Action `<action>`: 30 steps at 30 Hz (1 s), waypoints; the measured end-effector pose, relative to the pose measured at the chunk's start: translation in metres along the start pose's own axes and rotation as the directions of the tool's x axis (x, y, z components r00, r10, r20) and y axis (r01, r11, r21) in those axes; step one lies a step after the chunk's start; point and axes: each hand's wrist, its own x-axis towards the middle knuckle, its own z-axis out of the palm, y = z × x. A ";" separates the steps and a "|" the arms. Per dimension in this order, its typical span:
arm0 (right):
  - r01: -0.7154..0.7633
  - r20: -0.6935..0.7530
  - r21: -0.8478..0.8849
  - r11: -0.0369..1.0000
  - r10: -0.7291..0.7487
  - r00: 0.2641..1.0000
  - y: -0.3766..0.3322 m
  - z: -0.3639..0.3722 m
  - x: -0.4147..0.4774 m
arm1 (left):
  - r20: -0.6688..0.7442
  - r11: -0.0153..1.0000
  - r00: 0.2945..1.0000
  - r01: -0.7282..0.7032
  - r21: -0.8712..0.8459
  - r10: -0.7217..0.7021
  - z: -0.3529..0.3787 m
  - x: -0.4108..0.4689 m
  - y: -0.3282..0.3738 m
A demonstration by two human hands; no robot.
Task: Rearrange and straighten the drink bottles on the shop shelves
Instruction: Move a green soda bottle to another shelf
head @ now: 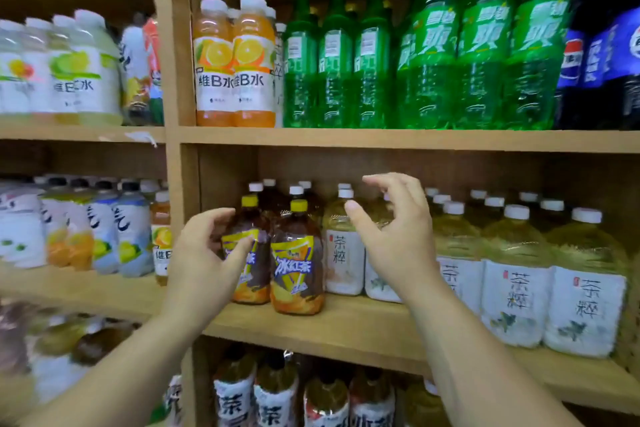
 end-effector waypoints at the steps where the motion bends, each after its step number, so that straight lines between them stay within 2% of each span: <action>1: -0.047 0.077 -0.002 0.999 0.047 0.996 0.004 0.012 -0.004 | 0.044 0.998 0.999 0.002 0.062 -0.005 -0.004 -0.003 -0.009; 3: -0.100 0.197 -0.024 0.995 0.102 0.975 0.012 0.033 -0.009 | 0.156 0.984 0.988 -0.026 0.174 -0.001 -0.009 -0.004 -0.022; 6: -0.168 0.305 -0.051 0.984 0.176 0.936 0.025 0.059 -0.013 | 0.279 0.974 0.959 -0.018 0.224 -0.047 -0.006 -0.004 -0.028; 11: -0.309 0.340 -0.052 0.950 0.308 0.888 0.038 0.099 -0.010 | 0.331 0.968 0.918 0.159 0.195 -0.217 0.018 0.000 -0.027; 14: -0.316 0.370 -0.079 0.945 0.322 0.871 0.041 0.118 -0.013 | 0.346 0.949 0.907 0.148 0.278 -0.242 0.029 0.001 -0.031; 17: -0.271 0.336 -0.194 0.943 0.324 0.884 0.045 0.130 -0.019 | 0.348 0.928 0.910 0.091 0.362 -0.225 0.033 0.002 -0.038; 21: -0.270 0.313 -0.232 0.935 0.334 0.889 0.048 0.130 -0.017 | 0.365 0.918 0.905 0.064 0.391 -0.218 0.039 0.007 -0.048; 26: -0.248 0.240 -0.223 0.943 0.300 0.923 0.045 0.123 -0.027 | 0.352 0.925 0.901 0.120 0.359 -0.254 0.046 0.016 -0.058; 30: -0.271 0.181 -0.146 0.951 0.295 0.938 0.045 0.115 -0.034 | 0.348 0.924 0.910 0.086 0.372 -0.225 0.044 0.021 -0.066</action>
